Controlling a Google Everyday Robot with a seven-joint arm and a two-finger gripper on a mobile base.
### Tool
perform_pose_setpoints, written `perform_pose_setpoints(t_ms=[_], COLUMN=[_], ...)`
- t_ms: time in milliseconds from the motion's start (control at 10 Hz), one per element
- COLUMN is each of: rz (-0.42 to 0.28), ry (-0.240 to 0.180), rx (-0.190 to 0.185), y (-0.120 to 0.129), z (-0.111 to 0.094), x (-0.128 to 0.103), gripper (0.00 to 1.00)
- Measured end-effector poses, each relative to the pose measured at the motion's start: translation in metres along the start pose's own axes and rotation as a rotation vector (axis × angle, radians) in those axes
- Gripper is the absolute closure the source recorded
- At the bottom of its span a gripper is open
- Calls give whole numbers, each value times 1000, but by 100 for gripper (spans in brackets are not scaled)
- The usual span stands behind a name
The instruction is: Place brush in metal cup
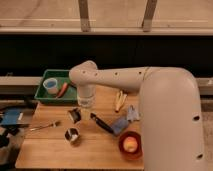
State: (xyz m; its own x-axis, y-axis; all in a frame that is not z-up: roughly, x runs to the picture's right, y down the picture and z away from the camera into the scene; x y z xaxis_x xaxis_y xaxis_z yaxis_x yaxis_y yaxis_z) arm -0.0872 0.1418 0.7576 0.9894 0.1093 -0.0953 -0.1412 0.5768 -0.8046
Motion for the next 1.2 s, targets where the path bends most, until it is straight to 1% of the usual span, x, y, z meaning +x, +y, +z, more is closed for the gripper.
perform_pose_setpoints(t_ms=[200, 500, 600, 800, 900, 1000, 1200], rz=[-53, -96, -97, -96, -91, -78, -68], ry=[-11, 3, 4, 16, 16, 18, 20], rx=[-11, -31, -35, -69, -73, -79, -88], y=[16, 41, 42, 47, 48, 47, 48], z=[8, 25, 27, 46, 49, 52, 58], x=[-14, -30, -30, -32, -32, -27, -24], gripper=[100, 100, 100, 100, 97, 88, 68])
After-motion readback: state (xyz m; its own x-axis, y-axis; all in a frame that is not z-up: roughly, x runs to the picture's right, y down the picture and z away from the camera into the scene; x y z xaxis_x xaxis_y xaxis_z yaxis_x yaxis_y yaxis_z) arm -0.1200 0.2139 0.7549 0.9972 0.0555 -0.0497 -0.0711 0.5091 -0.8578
